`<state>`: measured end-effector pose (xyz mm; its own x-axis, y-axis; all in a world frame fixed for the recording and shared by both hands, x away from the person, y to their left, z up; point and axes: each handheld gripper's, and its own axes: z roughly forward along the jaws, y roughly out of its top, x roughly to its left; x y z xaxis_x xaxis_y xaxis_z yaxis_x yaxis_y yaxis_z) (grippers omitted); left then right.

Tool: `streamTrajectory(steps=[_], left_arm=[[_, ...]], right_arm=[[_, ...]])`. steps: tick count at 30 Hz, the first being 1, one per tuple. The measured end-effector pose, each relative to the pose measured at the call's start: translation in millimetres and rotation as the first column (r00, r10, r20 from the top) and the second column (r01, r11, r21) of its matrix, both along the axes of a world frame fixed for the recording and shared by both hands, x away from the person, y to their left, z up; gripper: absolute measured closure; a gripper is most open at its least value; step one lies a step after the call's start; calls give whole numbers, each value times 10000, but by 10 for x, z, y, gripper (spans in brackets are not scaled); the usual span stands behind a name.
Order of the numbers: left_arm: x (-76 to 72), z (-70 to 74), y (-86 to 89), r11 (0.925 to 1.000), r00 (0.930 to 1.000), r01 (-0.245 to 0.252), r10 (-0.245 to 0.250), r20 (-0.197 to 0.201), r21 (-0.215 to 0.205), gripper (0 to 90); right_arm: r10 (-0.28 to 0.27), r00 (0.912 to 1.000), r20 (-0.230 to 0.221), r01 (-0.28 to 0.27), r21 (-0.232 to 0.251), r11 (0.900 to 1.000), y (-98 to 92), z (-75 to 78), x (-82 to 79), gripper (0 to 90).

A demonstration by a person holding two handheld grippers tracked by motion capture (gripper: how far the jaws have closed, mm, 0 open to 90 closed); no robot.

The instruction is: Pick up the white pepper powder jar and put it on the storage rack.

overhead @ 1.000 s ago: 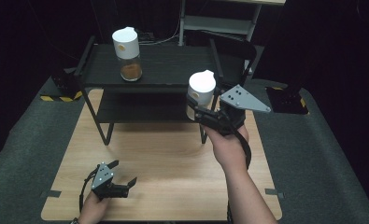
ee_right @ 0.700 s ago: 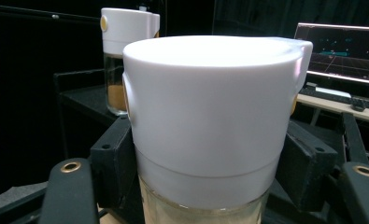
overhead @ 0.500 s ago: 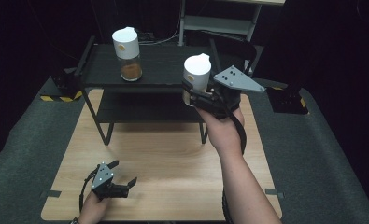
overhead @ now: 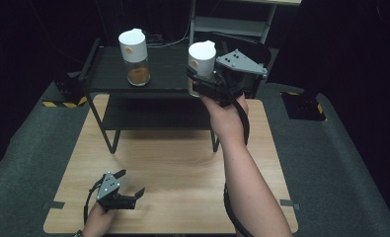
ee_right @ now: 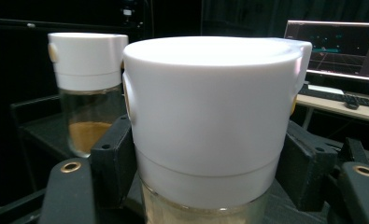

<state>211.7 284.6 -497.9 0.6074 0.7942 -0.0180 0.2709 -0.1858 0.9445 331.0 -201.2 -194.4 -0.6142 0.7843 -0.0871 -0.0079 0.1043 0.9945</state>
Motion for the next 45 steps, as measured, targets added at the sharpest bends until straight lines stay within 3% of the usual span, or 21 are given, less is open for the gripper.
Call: streamTrajectory(steps=[9, 19, 23, 45], left_arm=[[16, -3, 18, 9999, 10000, 23, -24, -79, -127, 5], [19, -14, 39, 9996, 9999, 52, -54, -90, -262, 5], [17, -1, 19, 9999, 10000, 71, -71, -66, -85, 5], [21, -3, 23, 9999, 9999, 94, -95, -82, -121, 5]], right_arm=[[-171, 9997, -166, 172, 79, 9998, 97, 51, 240, 303], [-312, 9991, -303, 318, 217, 9993, 188, 50, 394, 303], [-310, 9991, -300, 318, 259, 9992, 206, 32, 419, 303], [-304, 9992, -273, 312, 297, 9991, 208, -31, 481, 297]])
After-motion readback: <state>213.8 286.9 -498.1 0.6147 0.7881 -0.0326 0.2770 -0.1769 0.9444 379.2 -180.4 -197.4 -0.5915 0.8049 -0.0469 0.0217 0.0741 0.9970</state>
